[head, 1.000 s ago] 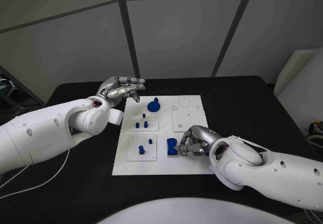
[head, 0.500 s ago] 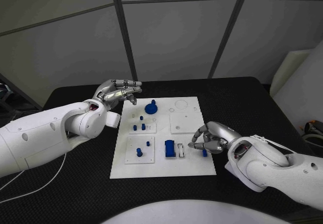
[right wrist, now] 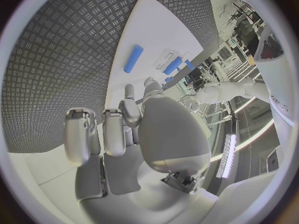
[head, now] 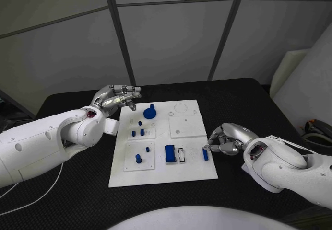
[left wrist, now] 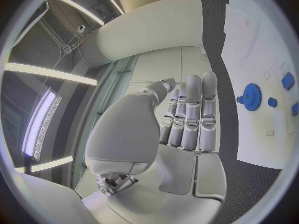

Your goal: Assemble the parts on the task board

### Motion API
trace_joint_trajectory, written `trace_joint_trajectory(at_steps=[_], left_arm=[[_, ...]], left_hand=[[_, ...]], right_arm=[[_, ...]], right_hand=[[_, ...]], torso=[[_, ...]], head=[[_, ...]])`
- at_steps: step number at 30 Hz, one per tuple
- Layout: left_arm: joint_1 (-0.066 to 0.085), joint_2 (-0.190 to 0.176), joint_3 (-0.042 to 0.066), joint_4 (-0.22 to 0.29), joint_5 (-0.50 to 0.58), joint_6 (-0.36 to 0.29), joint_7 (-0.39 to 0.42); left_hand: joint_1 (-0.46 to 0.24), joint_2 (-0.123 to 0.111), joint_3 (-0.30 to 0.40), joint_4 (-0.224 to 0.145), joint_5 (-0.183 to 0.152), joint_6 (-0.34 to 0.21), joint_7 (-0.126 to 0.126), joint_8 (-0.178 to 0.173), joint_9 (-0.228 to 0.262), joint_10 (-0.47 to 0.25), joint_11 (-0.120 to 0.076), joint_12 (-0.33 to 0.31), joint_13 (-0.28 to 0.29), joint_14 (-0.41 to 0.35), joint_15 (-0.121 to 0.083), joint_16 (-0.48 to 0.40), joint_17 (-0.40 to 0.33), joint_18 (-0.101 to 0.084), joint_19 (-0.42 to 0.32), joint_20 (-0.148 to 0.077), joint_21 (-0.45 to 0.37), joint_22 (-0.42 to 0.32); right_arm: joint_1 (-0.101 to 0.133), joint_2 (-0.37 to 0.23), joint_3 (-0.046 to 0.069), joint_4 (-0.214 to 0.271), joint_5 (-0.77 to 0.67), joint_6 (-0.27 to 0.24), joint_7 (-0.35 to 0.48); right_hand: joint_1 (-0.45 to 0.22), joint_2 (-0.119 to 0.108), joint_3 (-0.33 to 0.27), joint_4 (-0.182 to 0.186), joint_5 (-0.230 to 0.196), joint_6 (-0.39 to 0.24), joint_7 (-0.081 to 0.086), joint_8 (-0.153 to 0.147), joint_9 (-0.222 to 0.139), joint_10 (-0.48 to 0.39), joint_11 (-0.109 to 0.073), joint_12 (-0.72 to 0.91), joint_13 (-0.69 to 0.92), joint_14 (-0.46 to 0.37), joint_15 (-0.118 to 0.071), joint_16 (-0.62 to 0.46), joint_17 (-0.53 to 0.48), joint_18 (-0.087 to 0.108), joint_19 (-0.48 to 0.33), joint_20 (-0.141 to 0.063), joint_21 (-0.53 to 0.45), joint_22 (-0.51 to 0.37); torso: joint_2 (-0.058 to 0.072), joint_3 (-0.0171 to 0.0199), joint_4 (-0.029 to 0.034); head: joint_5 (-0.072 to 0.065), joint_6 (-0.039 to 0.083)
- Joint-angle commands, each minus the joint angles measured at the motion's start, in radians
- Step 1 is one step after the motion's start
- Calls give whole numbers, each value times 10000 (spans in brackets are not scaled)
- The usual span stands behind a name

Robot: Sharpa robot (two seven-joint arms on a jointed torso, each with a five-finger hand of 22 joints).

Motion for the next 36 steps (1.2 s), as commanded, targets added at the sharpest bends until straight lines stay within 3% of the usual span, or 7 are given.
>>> trace_joint_trajectory(at_steps=[1, 5, 23, 36], left_arm=[[3, -8, 8, 19, 21, 108, 66], [-7, -10, 8, 23, 21, 109, 68], [-40, -22, 9, 42, 21, 121, 75], [-45, -52, 10, 42, 21, 118, 75]], left_hand=[[-3, 115, -48, -17, -33, -91, 7, 36, 3, -81, 0, 59, 14, -65, -28, 24, -9, -98, -88, 2, -69, -3], [-3, 115, -48, -17, -33, -91, 7, 36, 3, -81, 0, 59, 14, -65, -28, 24, -9, -98, -88, 2, -69, -3], [-3, 115, -48, -17, -33, -91, 7, 36, 3, -81, 0, 59, 14, -65, -28, 24, -9, -98, -88, 2, -69, -3], [-3, 115, -48, -17, -33, -91, 7, 36, 3, -81, 0, 59, 14, -65, -28, 24, -9, -98, -88, 2, -69, -3]], right_arm=[[3, 17, 5, -20, -694, 662, -450], [-3, 126, 1, -85, -753, 945, -541], [-46, 663, -28, -568, -792, 1535, -692], [-380, 882, -34, -660, -978, 2217, -927]], right_hand=[[18, -39, -132, 38, -32, 142, -30, -59, -13, 66, -1, 38, 21, 559, 21, 12, 19, -57, 319, 18, 61, 1817], [-24, -67, -215, 106, -61, 255, -57, -72, -12, 73, -20, 38, 31, 558, 7, 9, 17, -57, 318, 7, 59, 1817], [-46, -87, -275, 147, -80, 338, -81, -77, -4, 57, -37, -6, 4, 553, -6, -4, -1, -51, 299, -4, 40, 1797], [122, -99, -313, 95, -123, 482, -137, -65, 30, 38, -83, -29, 10, 547, -41, -18, -14, -45, 282, -32, 22, 1780]], torso=[[2, -16, 17], [4, -3, 13], [-8, -14, 35], [-5, -14, 17]], head=[[-34, -30], [-38, -53], [-15, -153], [32, -199]])
